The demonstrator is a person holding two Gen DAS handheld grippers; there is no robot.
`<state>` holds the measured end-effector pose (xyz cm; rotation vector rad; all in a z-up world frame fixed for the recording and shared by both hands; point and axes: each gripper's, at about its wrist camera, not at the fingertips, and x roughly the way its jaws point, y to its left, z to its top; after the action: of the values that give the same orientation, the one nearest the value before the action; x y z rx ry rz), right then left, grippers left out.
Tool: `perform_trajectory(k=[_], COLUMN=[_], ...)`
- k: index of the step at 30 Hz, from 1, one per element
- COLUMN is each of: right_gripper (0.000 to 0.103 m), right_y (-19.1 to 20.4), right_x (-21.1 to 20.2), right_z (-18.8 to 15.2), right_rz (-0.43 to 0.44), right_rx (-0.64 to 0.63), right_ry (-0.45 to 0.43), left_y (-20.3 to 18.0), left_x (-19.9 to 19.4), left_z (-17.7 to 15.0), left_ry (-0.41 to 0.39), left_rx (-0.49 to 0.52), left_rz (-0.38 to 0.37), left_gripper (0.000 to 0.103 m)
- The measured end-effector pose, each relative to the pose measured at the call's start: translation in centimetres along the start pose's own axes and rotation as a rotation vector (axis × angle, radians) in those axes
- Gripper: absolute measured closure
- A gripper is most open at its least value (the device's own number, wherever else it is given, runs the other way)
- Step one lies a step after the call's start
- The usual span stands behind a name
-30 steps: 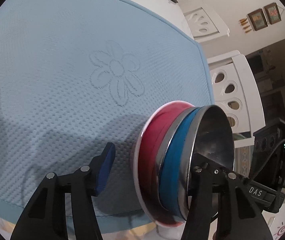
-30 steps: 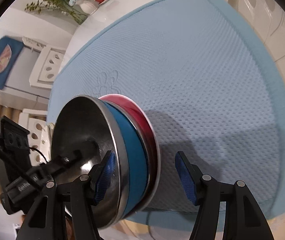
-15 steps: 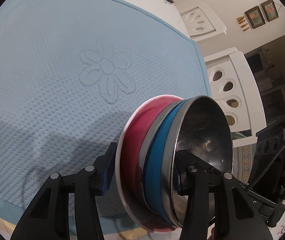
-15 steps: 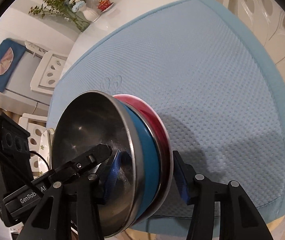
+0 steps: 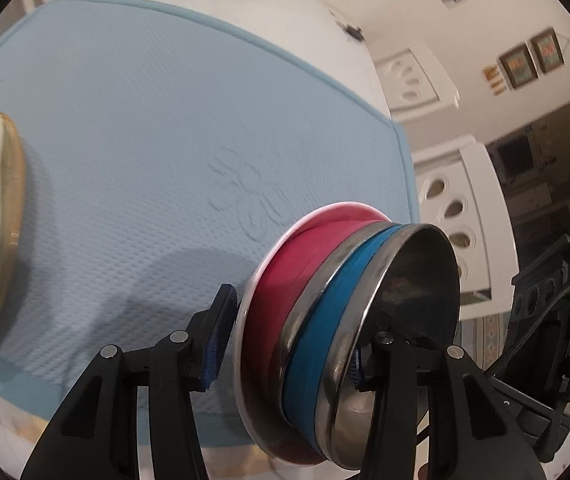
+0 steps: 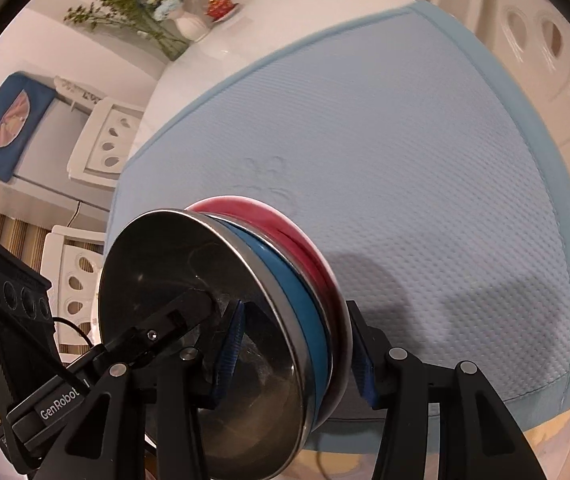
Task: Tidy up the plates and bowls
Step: 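Lift the nested bowls and carry them over the hexagonal plate stack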
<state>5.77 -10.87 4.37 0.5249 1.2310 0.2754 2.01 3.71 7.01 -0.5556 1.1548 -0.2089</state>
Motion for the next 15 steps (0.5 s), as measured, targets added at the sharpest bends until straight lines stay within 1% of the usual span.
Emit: perform_trajectory(k=[5,8,11,15], right_gripper=[0.054,0.054,0.054,0.054], right_y=[3.8,6.8,10.7,16.8], right_x=[0.5,0.6,0.8,1.7], right_z=[-0.1,-0.4,-0.6,-0.9], right_rz=[0.014,0.014,0.014,0.025], right_rx=[-0.004,-0.01,-0.039,-0.094], right_ry=[0.014,0.017,0.029,0.041], left_y=[2.1,3.7,6.0,9.4], left_x=[-3.4,-6.4,-10.3,-14.5], left_z=[0.7,1.1,1.7,2.8], left_ry=[-0.046,-0.062,-0.09,-0.13], left_rx=[-0.031,-0.048,-0.065,-0.117], left_rz=[0.013,0.02,0.038,0.053], left_gripper=[0.06,0.06,0.06,0.06])
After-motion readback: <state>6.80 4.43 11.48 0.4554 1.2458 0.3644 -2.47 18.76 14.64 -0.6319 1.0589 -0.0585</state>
